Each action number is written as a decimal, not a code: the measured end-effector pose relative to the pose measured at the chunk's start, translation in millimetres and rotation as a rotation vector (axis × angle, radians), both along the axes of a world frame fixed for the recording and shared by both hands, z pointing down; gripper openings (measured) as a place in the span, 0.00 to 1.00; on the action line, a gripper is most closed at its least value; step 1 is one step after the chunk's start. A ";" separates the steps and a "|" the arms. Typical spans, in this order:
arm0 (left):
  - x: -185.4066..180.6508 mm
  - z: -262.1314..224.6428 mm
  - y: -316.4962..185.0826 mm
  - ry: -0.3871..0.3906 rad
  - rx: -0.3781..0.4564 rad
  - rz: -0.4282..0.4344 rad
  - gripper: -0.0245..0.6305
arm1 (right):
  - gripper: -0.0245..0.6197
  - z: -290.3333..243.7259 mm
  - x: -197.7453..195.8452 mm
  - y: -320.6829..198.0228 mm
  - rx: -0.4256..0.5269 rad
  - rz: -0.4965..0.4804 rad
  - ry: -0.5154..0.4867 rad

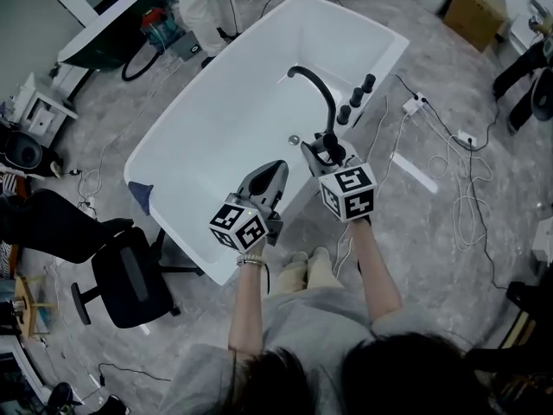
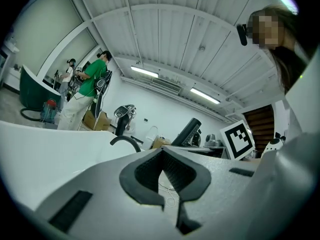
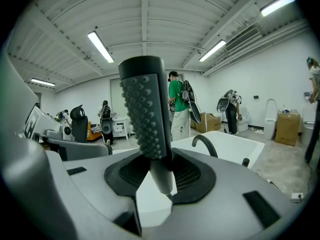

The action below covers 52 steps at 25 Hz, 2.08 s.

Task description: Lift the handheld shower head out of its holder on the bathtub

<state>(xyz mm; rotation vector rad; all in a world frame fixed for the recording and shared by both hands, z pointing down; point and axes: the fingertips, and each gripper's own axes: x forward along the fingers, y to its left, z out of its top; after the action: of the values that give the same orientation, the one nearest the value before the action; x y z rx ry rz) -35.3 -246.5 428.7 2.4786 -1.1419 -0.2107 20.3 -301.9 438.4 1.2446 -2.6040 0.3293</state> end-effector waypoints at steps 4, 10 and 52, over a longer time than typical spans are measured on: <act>-6.9 -9.8 6.7 0.002 0.014 -0.013 0.04 | 0.25 -16.0 -6.1 7.7 0.009 -0.001 -0.018; -12.2 -37.1 8.9 -0.029 0.071 -0.008 0.04 | 0.25 -42.3 -13.6 19.6 0.041 -0.020 -0.034; -29.1 -85.4 35.2 -0.069 0.198 0.035 0.04 | 0.25 -89.7 -28.3 59.1 0.132 -0.050 -0.070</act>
<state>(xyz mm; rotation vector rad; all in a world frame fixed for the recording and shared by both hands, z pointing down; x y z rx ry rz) -64.4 -211.2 343.4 2.6958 -1.1544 -0.2402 -8.0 -242.8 348.7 1.2269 -2.7511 0.1971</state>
